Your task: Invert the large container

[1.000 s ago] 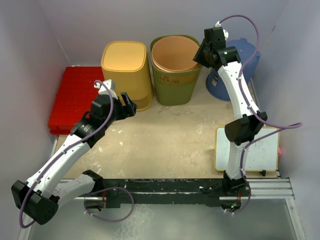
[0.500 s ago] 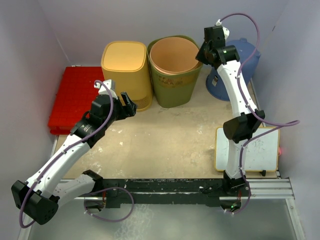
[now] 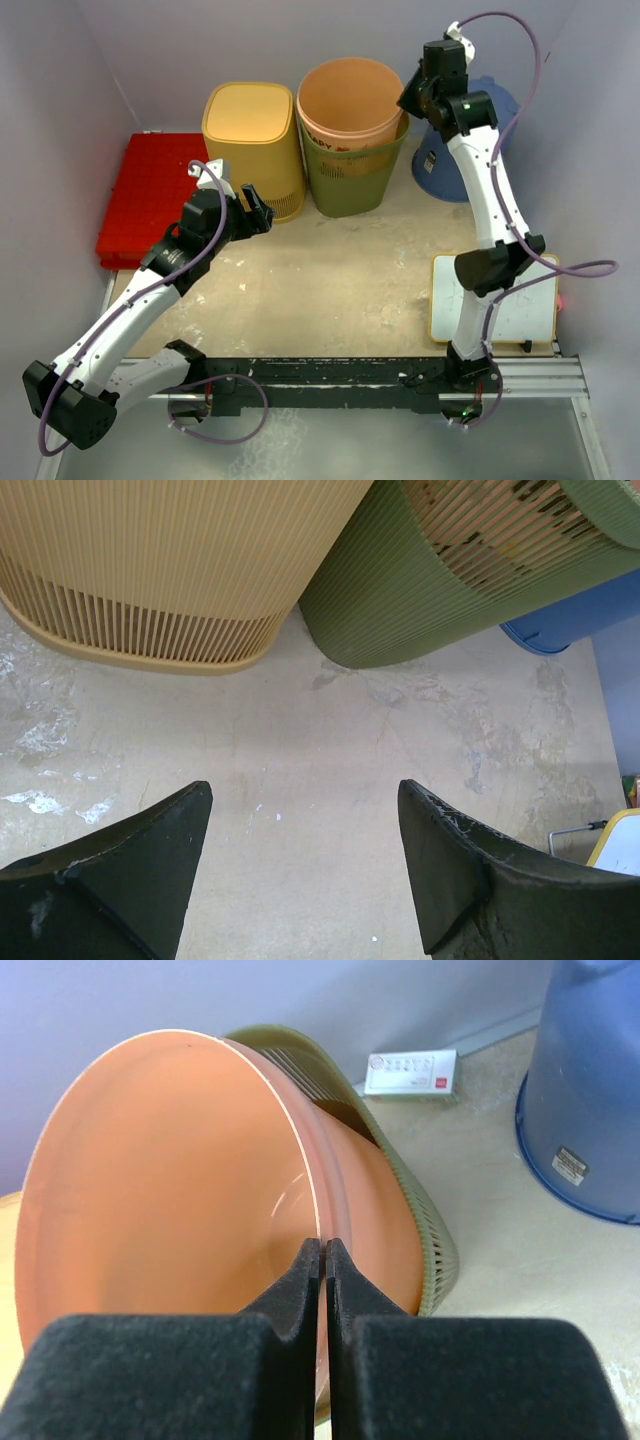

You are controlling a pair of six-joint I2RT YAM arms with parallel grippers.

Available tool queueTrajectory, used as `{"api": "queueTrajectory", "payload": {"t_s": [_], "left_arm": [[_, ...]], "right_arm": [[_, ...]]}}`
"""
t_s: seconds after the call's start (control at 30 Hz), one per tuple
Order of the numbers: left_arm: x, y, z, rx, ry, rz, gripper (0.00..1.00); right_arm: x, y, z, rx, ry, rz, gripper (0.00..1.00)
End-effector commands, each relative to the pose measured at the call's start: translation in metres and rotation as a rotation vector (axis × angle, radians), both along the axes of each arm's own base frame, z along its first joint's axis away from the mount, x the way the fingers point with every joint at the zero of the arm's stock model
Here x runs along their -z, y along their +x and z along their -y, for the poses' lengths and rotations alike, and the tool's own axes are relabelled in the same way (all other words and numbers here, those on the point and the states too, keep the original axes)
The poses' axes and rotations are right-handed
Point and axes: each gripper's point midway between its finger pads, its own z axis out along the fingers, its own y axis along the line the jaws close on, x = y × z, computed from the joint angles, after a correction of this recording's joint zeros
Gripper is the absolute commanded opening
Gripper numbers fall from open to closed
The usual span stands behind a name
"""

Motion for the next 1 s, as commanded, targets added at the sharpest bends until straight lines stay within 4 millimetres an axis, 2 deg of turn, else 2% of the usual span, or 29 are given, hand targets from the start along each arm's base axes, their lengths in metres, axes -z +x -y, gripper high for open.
{"api": "queueTrajectory", "payload": {"t_s": [0.0,0.2,0.3,0.4,0.47,0.63,0.7,0.8,0.9,0.97], "left_arm": [[-0.016,0.005,0.005,0.004,-0.042,0.053,0.73],[-0.017,0.005,0.006,0.004,-0.049,0.056,0.73],[-0.026,0.006,0.008,0.010,-0.071,0.075,0.73],[-0.055,0.009,0.012,0.016,-0.106,0.125,0.73],[-0.085,0.012,0.012,0.002,-0.152,0.178,0.75],[-0.173,0.019,0.015,-0.025,-0.327,0.355,0.83],[-0.194,0.029,0.021,-0.030,-0.370,0.374,0.91],[-0.210,0.048,0.034,-0.028,-0.406,0.370,0.91],[-0.209,0.067,0.049,-0.025,-0.412,0.315,0.91],[-0.212,0.073,0.058,0.003,-0.421,0.299,0.91]], "right_arm": [[-0.097,-0.024,0.004,-0.005,0.094,0.264,0.00],[-0.135,-0.049,0.010,-0.014,0.118,0.362,0.00],[-0.148,-0.061,0.011,-0.026,0.130,0.395,0.00],[-0.154,-0.068,0.012,-0.034,0.140,0.417,0.00],[-0.152,-0.068,0.012,-0.033,0.137,0.413,0.00],[-0.141,-0.062,0.008,-0.045,0.133,0.383,0.00],[-0.138,-0.061,0.006,-0.049,0.134,0.375,0.00],[-0.136,-0.060,0.006,-0.052,0.133,0.372,0.00],[-0.133,-0.059,0.006,-0.052,0.126,0.361,0.00],[-0.129,-0.059,0.007,-0.051,0.116,0.350,0.00]]}}
